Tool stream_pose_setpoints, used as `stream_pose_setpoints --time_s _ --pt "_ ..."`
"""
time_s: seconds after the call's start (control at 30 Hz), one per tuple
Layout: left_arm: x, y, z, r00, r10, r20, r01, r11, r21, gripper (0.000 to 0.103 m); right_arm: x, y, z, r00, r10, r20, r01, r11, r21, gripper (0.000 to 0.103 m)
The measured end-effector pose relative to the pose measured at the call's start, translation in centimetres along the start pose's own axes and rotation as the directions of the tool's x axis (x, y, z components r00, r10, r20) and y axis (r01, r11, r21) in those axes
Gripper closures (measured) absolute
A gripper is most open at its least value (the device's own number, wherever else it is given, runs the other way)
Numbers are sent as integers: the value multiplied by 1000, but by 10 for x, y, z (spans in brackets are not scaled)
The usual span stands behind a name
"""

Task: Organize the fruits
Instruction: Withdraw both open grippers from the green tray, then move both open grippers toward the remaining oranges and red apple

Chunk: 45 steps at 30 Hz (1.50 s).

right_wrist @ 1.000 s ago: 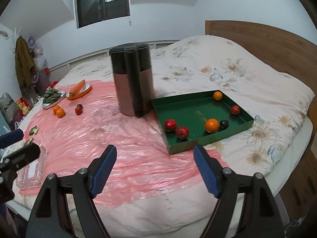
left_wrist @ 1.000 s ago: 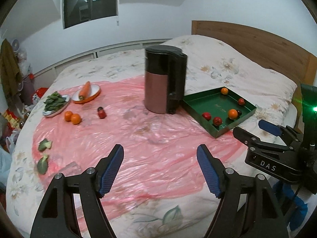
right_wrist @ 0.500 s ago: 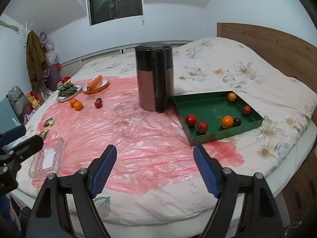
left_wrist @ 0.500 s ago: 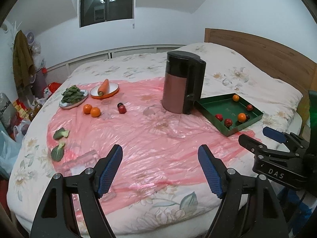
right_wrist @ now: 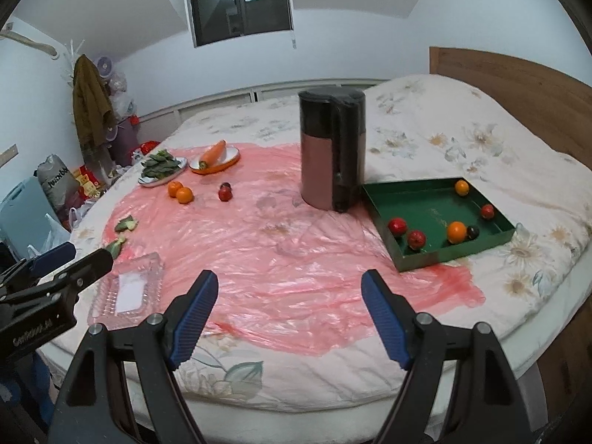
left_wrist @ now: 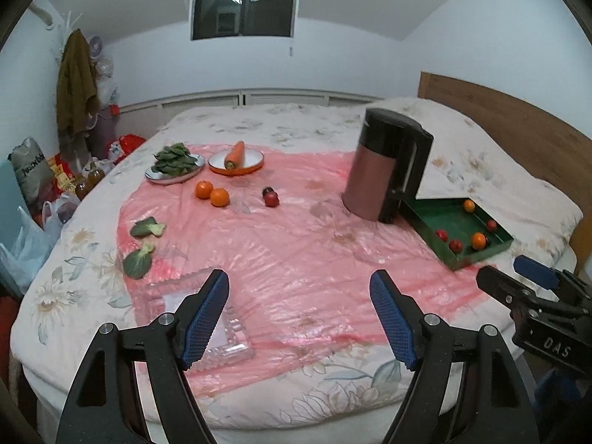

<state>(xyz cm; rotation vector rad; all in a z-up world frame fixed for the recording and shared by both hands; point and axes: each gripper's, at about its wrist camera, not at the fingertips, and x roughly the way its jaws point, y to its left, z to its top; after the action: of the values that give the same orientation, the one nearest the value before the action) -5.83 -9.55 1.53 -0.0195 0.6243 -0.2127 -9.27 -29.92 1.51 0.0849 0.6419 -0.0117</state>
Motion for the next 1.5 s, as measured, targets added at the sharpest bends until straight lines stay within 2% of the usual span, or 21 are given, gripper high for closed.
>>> stream_pose_setpoints --time_s 0.33,0.53,0.73,1.1,1.27,1.5 --pt "2 43 -7 999 -8 -47 5 997 -78 29 -4 10 1 1000 8 1 -8 1000 -16 0" --pt "9 62 -12 998 44 -55 -48 997 -55 29 8 12 1 1000 24 -3 -24 999 -24 0" --pt "22 85 -17 992 92 -84 -98 993 -71 29 30 22 -15 999 27 -44 -30 997 -72 0" --pt "26 134 -7 984 169 -63 -173 983 -62 29 55 26 -11 997 28 -65 -33 997 -73 0" --pt "30 148 -5 982 174 -67 -180 980 -83 29 62 30 -11 996 38 -77 -43 997 -71 0" --pt "36 151 -4 987 141 -77 -148 985 -89 29 68 37 -10 995 43 -90 -52 994 -99 0"
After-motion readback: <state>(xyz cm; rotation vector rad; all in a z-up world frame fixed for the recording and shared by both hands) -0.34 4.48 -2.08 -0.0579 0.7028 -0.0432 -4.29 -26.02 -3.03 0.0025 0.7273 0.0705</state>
